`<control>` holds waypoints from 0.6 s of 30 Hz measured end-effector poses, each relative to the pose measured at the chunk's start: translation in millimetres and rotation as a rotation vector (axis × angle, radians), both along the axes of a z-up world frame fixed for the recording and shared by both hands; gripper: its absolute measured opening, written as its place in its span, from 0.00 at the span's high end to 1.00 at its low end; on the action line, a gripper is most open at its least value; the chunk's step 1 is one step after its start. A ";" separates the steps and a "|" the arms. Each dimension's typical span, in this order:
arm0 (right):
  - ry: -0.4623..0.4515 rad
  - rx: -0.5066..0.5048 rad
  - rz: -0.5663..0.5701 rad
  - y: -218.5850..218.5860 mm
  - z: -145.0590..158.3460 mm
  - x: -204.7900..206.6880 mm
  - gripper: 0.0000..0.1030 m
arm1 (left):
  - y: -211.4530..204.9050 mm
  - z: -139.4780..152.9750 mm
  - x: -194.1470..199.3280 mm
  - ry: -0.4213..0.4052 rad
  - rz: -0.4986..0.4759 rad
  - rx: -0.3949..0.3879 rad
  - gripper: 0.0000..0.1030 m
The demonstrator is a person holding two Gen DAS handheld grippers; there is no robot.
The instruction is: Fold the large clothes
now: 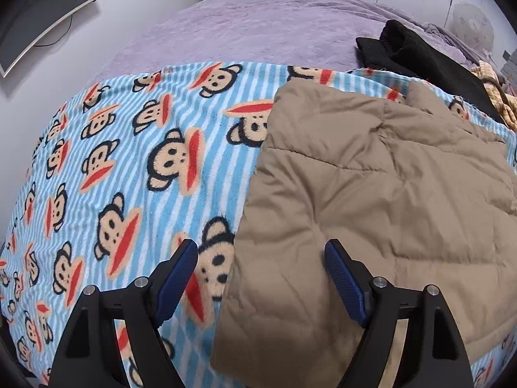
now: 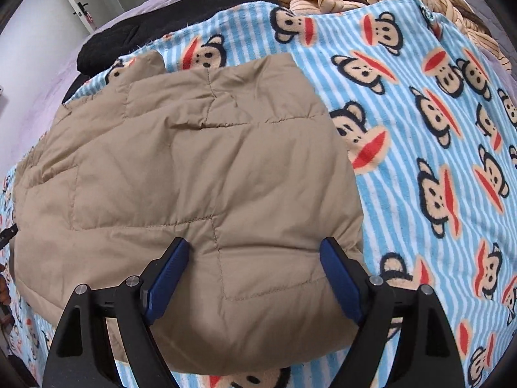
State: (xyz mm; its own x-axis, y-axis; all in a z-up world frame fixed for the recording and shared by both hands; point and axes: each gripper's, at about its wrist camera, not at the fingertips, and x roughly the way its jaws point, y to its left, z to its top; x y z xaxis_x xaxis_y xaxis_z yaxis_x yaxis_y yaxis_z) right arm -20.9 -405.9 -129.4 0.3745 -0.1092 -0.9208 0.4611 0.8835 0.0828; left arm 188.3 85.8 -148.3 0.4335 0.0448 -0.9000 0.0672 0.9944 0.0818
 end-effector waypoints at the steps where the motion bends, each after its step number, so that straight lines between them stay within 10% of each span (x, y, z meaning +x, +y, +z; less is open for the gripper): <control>1: -0.010 0.019 -0.008 -1.3 4.9 -5.0 0.17 | -2.2 6.7 -9.2 -0.009 -0.006 0.009 0.20; 4: -0.036 0.101 -0.049 -8.8 14.4 -22.3 0.16 | -6.7 23.9 -36.4 -0.040 -0.008 0.022 0.19; 6: -0.053 0.150 -0.073 -13.7 17.1 -33.1 0.16 | -8.5 31.8 -51.8 -0.044 0.018 0.017 0.00; 18: -0.093 0.380 -0.116 -21.1 4.2 -79.2 0.07 | -39.6 26.6 -117.3 0.059 0.066 -0.034 0.00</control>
